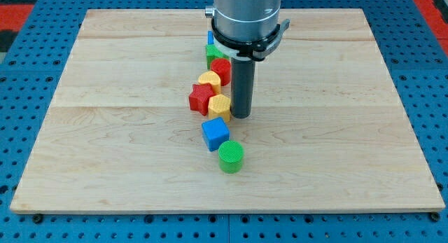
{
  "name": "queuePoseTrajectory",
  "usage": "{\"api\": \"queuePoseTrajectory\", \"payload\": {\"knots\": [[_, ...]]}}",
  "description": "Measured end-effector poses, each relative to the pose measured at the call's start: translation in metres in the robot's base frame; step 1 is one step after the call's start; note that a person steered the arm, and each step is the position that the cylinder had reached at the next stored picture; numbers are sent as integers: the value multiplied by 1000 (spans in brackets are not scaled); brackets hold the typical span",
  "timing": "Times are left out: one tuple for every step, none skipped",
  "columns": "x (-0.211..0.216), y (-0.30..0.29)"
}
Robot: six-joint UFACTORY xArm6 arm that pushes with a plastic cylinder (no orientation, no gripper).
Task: Push the red star slightly right
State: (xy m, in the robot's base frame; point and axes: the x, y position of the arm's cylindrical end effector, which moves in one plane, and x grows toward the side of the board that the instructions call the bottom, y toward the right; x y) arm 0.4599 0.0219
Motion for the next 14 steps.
{"api": "queuePoseTrajectory", "payload": {"knots": [[0, -7], [0, -7], [0, -3], [0, 2], [0, 2], [0, 3], [0, 3], [3, 7], [35, 30], [73, 36], [117, 45], [150, 39], [158, 21], [158, -25]]}}
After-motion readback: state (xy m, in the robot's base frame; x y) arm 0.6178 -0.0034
